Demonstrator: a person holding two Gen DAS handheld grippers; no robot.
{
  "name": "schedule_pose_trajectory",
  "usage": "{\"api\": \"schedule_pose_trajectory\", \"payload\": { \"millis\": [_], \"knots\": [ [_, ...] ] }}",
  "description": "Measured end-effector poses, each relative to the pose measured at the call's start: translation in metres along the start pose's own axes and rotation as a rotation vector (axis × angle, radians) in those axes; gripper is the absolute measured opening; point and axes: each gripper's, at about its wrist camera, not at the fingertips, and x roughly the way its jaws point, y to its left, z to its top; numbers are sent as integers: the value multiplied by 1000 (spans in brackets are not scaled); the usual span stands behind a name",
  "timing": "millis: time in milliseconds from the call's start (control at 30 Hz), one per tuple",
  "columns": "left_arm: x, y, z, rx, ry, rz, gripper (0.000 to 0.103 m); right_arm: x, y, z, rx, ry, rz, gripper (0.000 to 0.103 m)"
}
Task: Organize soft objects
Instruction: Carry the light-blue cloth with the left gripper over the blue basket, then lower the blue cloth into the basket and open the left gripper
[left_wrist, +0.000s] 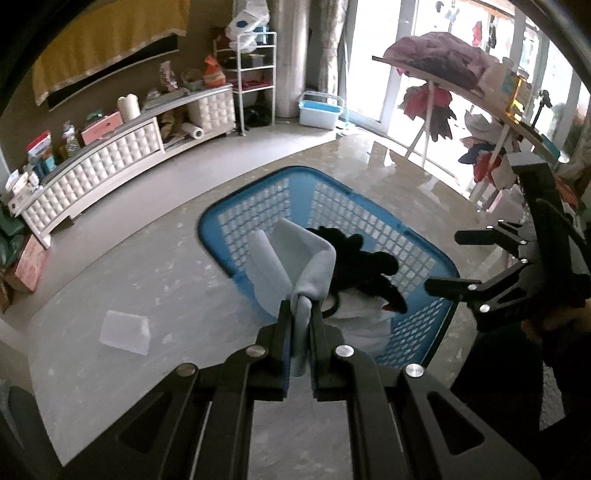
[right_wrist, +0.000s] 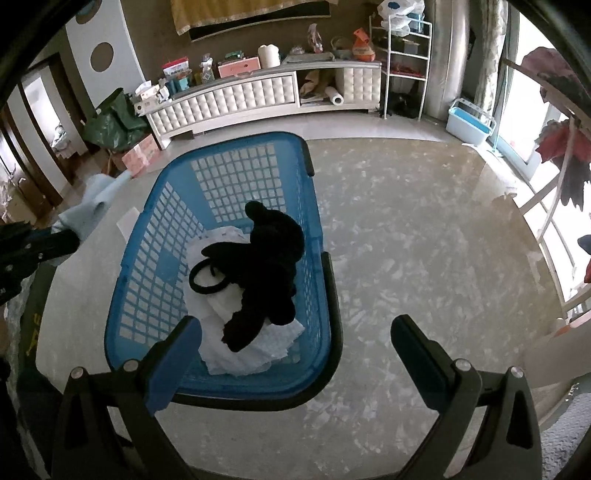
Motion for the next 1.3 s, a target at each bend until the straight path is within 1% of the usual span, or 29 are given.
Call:
{"api": "schedule_pose_trajectory", "payload": {
  "millis": [200, 433, 667, 900, 933, 967, 1000, 1067, 1100, 1167, 1233, 1300],
  "knots": [
    [22, -19, 10, 40, 29, -26, 7, 4, -11, 0, 11, 3, 6, 103],
    [55, -41, 19, 88, 82, -55, 7, 9, -26, -4, 47, 9, 22, 103],
    [82, -51, 20, 118, 135, -58, 7, 16, -37, -7, 67, 29, 43, 103],
    [96, -51, 17, 119, 176, -60, 8, 14, -42, -6, 77, 34, 62, 103],
    [97, -53, 17, 121, 176, -58, 10, 14, -42, -6, 78, 33, 62, 103],
    [96, -53, 15, 125, 174, -57, 16, 15, -42, -6, 78, 35, 64, 103],
    [96, -53, 15, 127, 175, -54, 25, 15, -42, -6, 79, 37, 67, 103],
    [96, -54, 14, 128, 175, -60, 30, 15, -41, -6, 78, 39, 70, 103],
    [93, -55, 13, 127, 169, -62, 35, 14, -41, -8, 76, 41, 73, 103],
    [91, -56, 13, 129, 164, -76, 41, 14, -40, -8, 77, 43, 75, 103],
    [87, -57, 13, 131, 152, -81, 41, 14, -40, -8, 77, 45, 77, 103],
    [84, -57, 13, 132, 147, -80, 48, 13, -38, -8, 77, 47, 79, 103]
  ]
}}
